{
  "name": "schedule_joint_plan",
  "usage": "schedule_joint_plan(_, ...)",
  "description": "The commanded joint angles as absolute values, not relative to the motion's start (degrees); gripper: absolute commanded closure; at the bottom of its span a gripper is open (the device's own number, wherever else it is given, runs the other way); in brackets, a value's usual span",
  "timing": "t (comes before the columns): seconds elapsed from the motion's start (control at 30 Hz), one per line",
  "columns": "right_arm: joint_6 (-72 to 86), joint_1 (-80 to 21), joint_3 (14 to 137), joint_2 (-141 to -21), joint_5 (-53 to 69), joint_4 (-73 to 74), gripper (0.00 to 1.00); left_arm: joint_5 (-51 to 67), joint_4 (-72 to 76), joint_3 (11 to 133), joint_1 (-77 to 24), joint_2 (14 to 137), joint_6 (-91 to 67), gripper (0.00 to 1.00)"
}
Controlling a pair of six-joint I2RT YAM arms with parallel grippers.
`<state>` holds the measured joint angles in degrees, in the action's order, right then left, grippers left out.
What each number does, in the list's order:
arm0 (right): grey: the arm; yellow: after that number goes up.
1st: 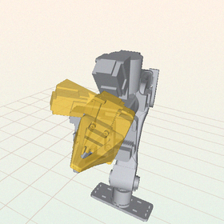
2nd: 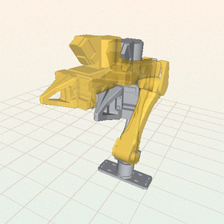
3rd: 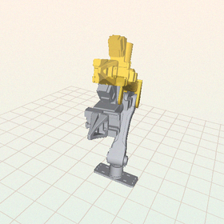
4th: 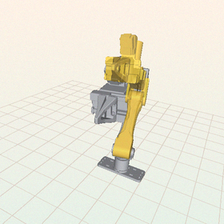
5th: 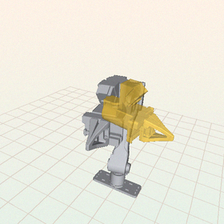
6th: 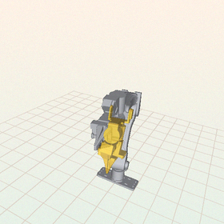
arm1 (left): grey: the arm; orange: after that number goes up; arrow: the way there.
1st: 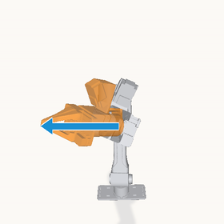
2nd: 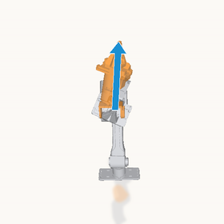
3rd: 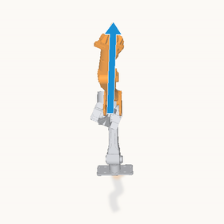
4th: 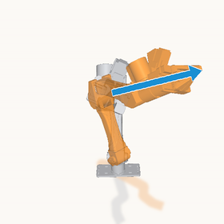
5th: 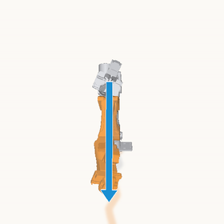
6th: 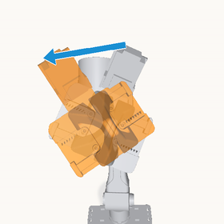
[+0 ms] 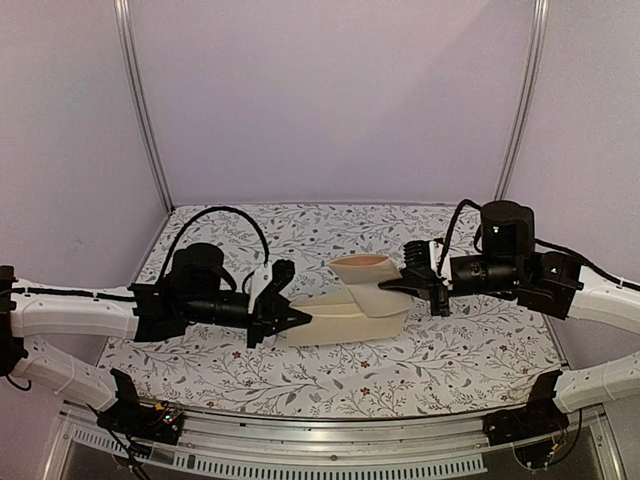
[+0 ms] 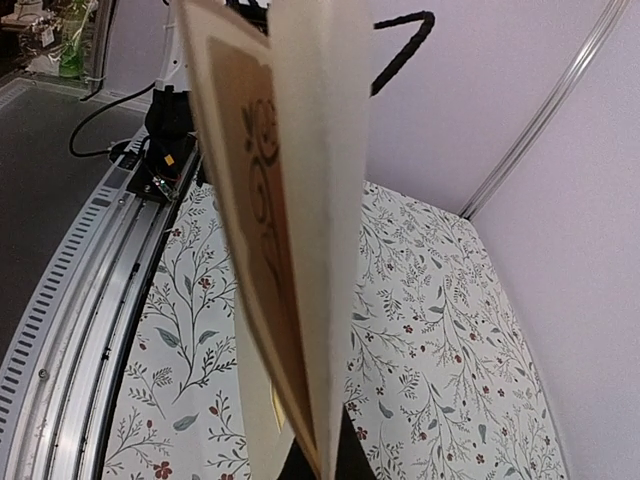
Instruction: Place the letter into the envelope and seal it
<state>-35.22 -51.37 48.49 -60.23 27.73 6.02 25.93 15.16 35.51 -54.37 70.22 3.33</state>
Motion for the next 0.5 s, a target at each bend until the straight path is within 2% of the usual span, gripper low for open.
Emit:
schedule_joint_plan(0.0, -37.01, -51.68, 50.25, -60.58, 25.30, 6.96, 1.00, 23.98, 17.29, 35.03, -53.93, 70.50, 2.53, 1.00)
schedule_joint_plan(0.47, -37.96, -51.73, 55.37, -63.20, 23.35, 11.55, 1.00, 26.83, 18.19, 35.49, -53.35, 71.73, 1.59, 1.00)
